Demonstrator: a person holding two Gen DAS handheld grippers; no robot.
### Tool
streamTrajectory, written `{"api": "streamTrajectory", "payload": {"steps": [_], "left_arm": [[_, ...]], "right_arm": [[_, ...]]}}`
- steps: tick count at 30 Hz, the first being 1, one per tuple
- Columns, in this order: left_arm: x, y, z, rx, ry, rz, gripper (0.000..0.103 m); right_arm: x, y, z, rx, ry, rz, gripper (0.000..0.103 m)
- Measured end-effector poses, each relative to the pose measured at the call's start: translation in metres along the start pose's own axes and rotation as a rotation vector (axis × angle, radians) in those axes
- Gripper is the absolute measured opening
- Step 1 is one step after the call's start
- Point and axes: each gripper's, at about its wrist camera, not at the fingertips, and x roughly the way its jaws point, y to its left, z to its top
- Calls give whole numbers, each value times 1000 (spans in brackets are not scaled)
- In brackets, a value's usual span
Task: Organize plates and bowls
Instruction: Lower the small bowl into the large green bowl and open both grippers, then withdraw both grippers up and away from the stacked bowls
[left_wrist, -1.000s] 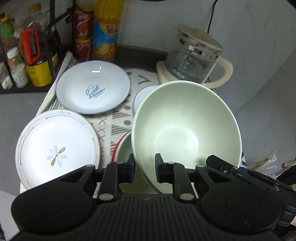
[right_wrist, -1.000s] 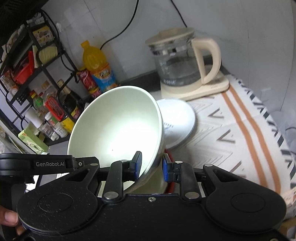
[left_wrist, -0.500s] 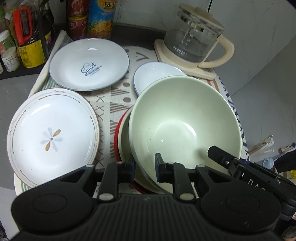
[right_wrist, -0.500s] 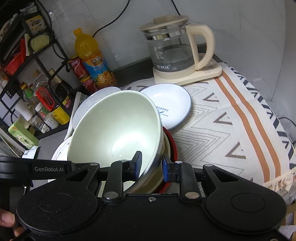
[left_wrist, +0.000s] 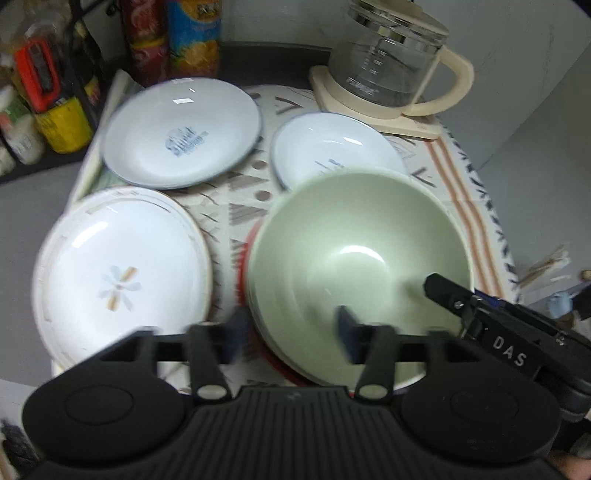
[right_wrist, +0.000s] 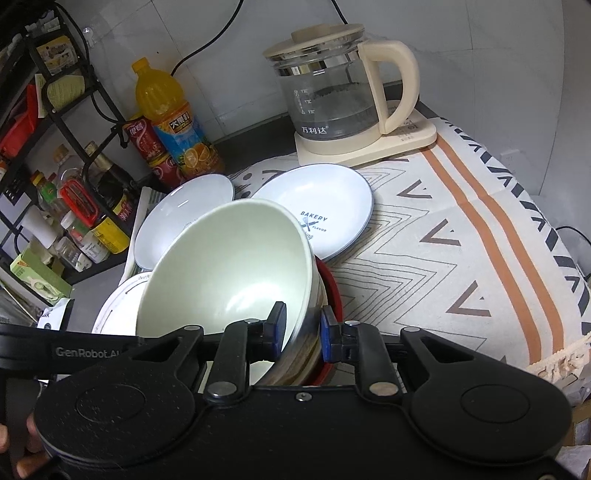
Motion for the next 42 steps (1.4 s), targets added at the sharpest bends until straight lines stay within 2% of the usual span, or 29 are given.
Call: {"api": "streamTrajectory", "payload": {"steps": [1,3,8,12,19,21,28,30,33,36,42], "left_arm": [[-3,2,1,-4,-10,5,70],[-7,7,2,-22,-18,16,73],[-14,20,0,-64,-26,23,74],[-23,31,-5,-86,-46,21,76],[-40,60,-16,-128,-75,28,83],[-46,69,-20,-135,-84,27,83],[-65,103,-35,-149,-126,31,84],[-70,113,-40,-159,-135,28,84],[-79,129,-49,-166,-155,25,84],[-86,148,-58,-176,-166,14,88],[-101,181,-78,-154,-167,17,88]], "right_arm": [[0,1,0,-5,-4,4,19],[0,4,2,-23,-13,-13,15],[1,3,5,-18,-21,-20,14],[-4,8,8,-8,-44,-24,24],[-16,23,3,10,-94,-57,36],[-20,29,1,12,-110,-58,51],[-27,66,-12,-4,-114,-15,71],[-29,79,-17,-18,-108,-2,81],[-31,98,-25,-29,-97,23,91],[-33,117,-33,-42,-97,33,99],[-33,153,-53,-54,-86,47,103]]}}
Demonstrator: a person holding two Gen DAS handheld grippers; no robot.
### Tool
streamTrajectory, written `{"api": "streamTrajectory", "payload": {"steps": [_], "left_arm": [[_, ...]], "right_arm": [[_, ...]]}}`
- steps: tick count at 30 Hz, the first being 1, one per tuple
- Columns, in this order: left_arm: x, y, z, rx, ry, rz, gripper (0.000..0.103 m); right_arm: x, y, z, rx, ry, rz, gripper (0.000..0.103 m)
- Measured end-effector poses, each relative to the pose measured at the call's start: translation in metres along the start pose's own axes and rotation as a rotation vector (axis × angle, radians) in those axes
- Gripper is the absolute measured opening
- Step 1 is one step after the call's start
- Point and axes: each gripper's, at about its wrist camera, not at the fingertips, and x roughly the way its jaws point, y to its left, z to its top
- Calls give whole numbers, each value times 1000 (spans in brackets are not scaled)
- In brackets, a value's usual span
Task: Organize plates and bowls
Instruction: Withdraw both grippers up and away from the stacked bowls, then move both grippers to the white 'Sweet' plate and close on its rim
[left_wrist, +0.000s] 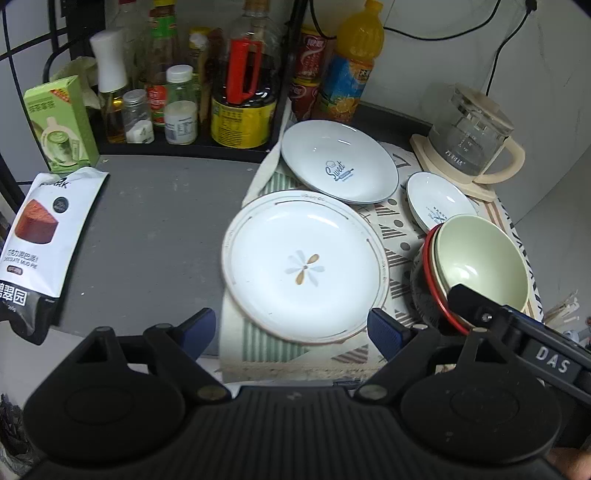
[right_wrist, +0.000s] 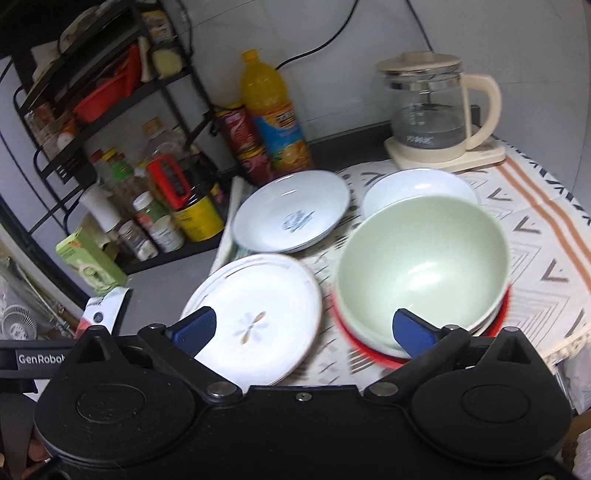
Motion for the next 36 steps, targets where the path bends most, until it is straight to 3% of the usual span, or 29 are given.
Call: {"api": "streamTrajectory", "payload": {"steps": [10,25,36], "left_arm": [[-22,43,-15,-51,-20,-18,91],[-30,65,-20,-110,-30,-30,97],[-12,67,-4,-118,-16,-15,97]], "right_arm": [[-7,47,-27,-37,30,27,103],[-8,68,-31,-77,61,26,103],[9,71,-20,-92,67,41,103]]}}
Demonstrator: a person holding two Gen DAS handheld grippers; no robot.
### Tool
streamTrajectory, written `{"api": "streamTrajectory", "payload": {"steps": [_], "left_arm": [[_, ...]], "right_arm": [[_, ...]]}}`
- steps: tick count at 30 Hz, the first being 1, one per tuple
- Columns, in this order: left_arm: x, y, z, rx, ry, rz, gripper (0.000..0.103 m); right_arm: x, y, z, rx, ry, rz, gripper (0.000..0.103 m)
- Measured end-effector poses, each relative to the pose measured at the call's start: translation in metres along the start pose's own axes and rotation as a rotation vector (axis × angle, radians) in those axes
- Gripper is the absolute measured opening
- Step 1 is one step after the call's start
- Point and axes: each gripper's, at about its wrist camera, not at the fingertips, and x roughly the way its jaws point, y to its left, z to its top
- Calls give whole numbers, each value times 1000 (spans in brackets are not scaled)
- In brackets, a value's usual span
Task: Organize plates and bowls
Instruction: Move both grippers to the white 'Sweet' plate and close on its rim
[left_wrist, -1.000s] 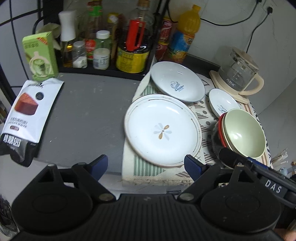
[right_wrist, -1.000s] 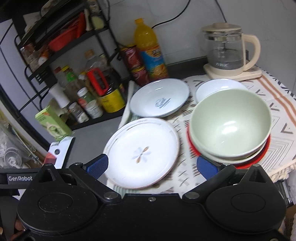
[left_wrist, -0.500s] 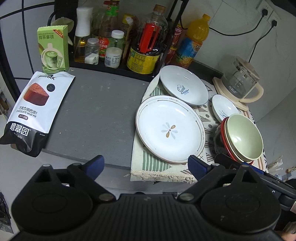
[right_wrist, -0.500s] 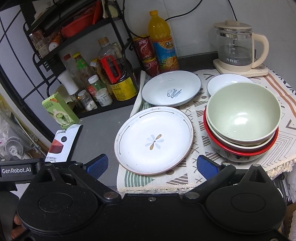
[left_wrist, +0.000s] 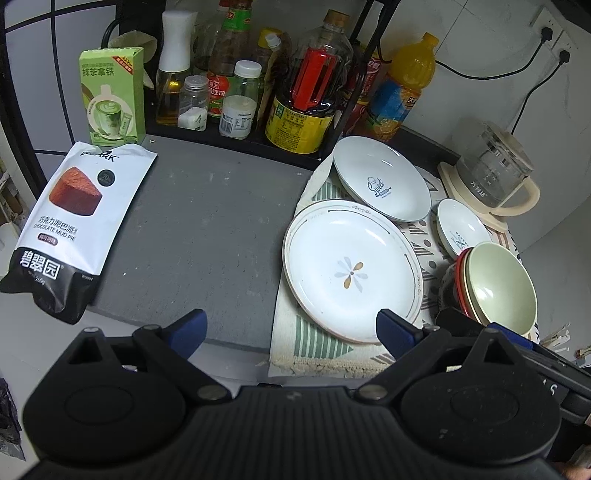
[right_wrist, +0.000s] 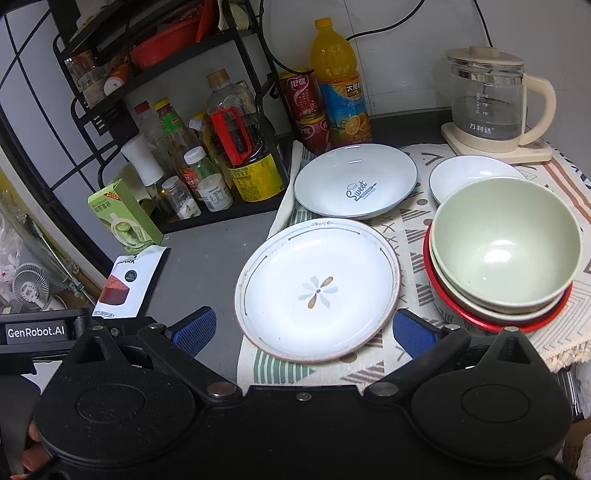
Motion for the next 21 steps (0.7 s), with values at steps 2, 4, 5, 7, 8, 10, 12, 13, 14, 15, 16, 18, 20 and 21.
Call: {"api": "streamTrajectory", "payload": {"steps": [2,4,5,7,8,10,12,13,14,15,16,18,20,21], "left_arm": [[5,-2,5,3,4,1,97],[9,-5,12,1,3,6,97],[12,-6,16,1,1,7,97],[16,-10,24,7,-12,14,97],[18,-12,28,9,-17,18,97],[24,-15,38,-1,-22,17,97],[29,-19,48,-15,-29,15,97],[32,-21,53,-17,-32,12,97],[35,-23,58,-18,-33,10,97],[39,-24,63,-21,-35,6,97],[43,-26,67,-27,-36,-1,97],[50,-29,76,-43,-46,-1,97],[57,-32,83,-47,-61,18,97],[62,-34,87,-52,-63,23,96]], "right_arm": [[4,-2,5,-1,-5,2,103],[9,-4,12,1,-7,5,103],[13,-5,16,2,-7,5,103],[19,-9,25,6,-5,11,103],[21,-9,29,5,-9,13,103],[27,-13,40,5,-15,14,103],[34,-19,50,21,-14,22,103],[37,-22,56,32,-14,24,103],[40,-25,60,37,-17,24,103],[44,-27,66,42,-20,23,103],[48,-30,72,46,-20,22,103],[56,-37,81,66,-13,27,103],[66,-45,91,101,1,36,102],[70,-49,96,113,8,37,102]]}}
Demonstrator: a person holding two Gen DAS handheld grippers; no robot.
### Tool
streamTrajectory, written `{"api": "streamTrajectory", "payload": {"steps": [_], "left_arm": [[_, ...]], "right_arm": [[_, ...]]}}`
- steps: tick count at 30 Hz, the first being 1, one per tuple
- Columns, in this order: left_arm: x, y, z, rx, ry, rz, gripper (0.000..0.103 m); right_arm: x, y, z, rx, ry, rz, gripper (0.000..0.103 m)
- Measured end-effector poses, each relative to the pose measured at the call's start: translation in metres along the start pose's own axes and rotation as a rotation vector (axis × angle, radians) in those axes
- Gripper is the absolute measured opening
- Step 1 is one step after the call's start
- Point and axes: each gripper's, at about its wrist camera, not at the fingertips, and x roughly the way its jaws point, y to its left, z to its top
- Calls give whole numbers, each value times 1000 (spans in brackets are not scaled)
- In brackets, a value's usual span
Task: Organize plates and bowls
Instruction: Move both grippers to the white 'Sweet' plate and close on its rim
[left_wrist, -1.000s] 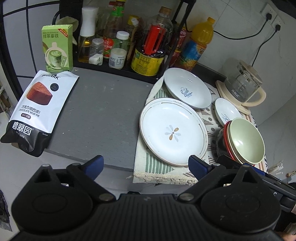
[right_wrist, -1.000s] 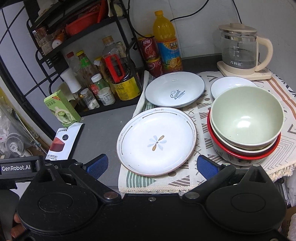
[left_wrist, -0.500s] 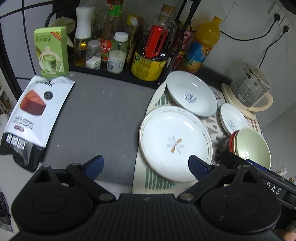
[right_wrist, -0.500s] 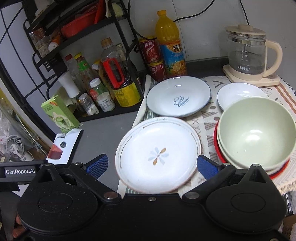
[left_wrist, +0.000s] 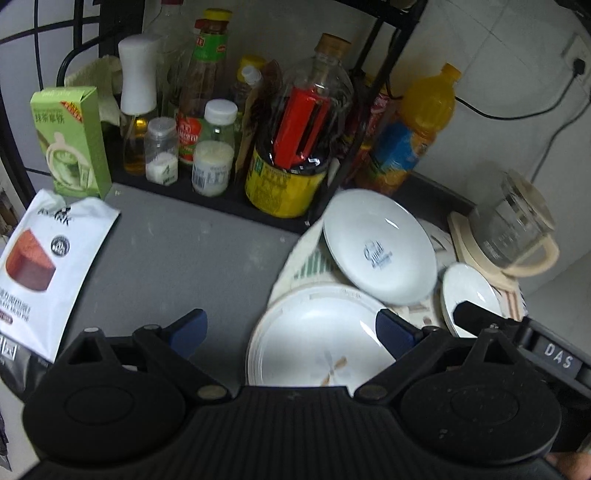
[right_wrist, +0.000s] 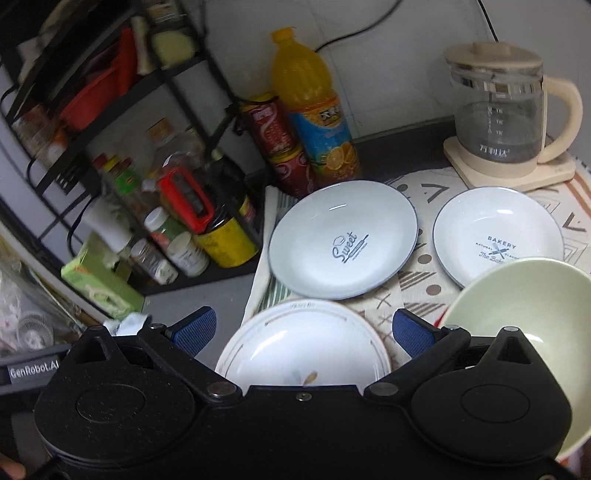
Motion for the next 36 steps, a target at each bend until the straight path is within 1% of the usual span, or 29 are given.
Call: {"api": "streamTrajectory", "payload": {"steps": [1,4,6,11,12,13,14,15,16,19,21,23,24,27,32,34,36], "left_arm": [[5,-1,4,-8,1,-1,96],[20,-6,13,-31,5,-13,94],[30,-10,18,-39,-3,-13,94],[58,-15,28,-83,17,-46,88],[65,-16,30,-91,25,-60,86],[71,-18,31,-98,34,-66,80],[77,-20,32,-106,40,-69,76],[84,-21,34,-113,47,-71,69],[90,-22,35,-122,53,-70,65],[106,-26,39,-141,60,-70,58],[116,-30,40,-144,62,-63,58],[126,-32,41,-148,69,-56,54],[132,-33,42,-153,79,-53,51],[147,-35,42,-163,103,-54,46],[166,-38,42,-182,129,-45,40],[174,-37,43,-201,141,-52,31],[180,-36,44,-209,152,-48,29]], "right_arm": [[4,-4,5,6,5,0,101],[16,-15,20,21,23,3,93],[25,-25,30,52,43,9,83],[45,-56,53,136,83,2,69],[48,-61,58,148,89,-2,67],[53,-66,62,158,98,-6,66],[56,-70,65,164,106,-9,64],[61,-75,69,173,118,-13,62],[66,-79,72,183,131,-15,61],[82,-89,78,219,175,-18,56],[92,-93,81,231,204,-16,50],[103,-97,82,234,231,-20,47],[109,-98,82,232,244,-29,44],[122,-100,84,207,274,-54,39],[142,-110,88,214,326,-72,37],[150,-113,89,219,343,-81,37],[159,-116,90,228,363,-91,36]]}}
